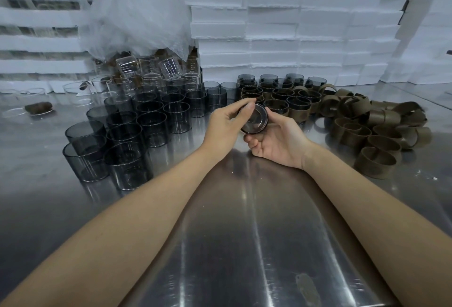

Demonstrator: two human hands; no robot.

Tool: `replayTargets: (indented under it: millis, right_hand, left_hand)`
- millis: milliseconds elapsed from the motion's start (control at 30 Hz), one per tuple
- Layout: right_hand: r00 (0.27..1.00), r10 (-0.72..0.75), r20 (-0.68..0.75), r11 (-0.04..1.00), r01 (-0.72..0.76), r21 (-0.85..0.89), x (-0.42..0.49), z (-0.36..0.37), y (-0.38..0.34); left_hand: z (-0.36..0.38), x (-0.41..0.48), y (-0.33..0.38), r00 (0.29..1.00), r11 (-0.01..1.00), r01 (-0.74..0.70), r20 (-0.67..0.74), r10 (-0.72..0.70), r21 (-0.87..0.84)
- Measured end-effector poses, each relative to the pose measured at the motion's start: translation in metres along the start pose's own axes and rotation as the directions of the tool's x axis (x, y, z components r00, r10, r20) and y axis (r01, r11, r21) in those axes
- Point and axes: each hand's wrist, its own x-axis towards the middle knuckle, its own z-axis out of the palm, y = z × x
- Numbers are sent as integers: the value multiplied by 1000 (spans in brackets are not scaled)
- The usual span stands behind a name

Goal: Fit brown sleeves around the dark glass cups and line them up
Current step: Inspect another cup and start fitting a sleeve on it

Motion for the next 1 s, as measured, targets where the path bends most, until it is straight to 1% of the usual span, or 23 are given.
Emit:
replayTargets:
  millis: [67,133,167,233,300,400,500,733,867,1000]
  right_hand:
    - [1000,13,5,1000,-13,-4,0,0,0]
    - [1000,23,17,1000,-23,-4,0,0,1]
    - [999,25,23,1000,-25,0,0,0,1]
    - [999,21,31,1000,-21,12,0,0,2]
    - [999,6,41,1000,-7,31,0,-1,2]
    - [998,-17,57,999,15,38,0,0,3]
    - [998,-23,65,1000,22,13,0,2,2]
    - [995,-9,96,1000,6,24,1,1,3]
    - [995,-8,97,1000,11,-27,2,2,4]
    - [993,-42,110,993,54,-102,0,4,5]
  left_hand:
    - [1,0,1,999,1000,-8,-44,7,-14]
    - [1,-1,4,997,999,15,-81,-19,-46]
    - [1,-1,4,997,999,31,-72,-33,-35]
    - [2,-3,4,998,998,56,1,-56,13]
    - [2,-6,4,997,995,44,63,-50,85]
    - [2,-7,1,998,993,0,69,-8,121]
    - [3,-8,4,1000,994,-9,26,6,106]
    - [6,-7,10,998,998,-15,-54,18,68]
    - [7,-7,11,991,998,-21,-134,29,59]
    - [8,-6,11,977,997,-22,-210,38,79]
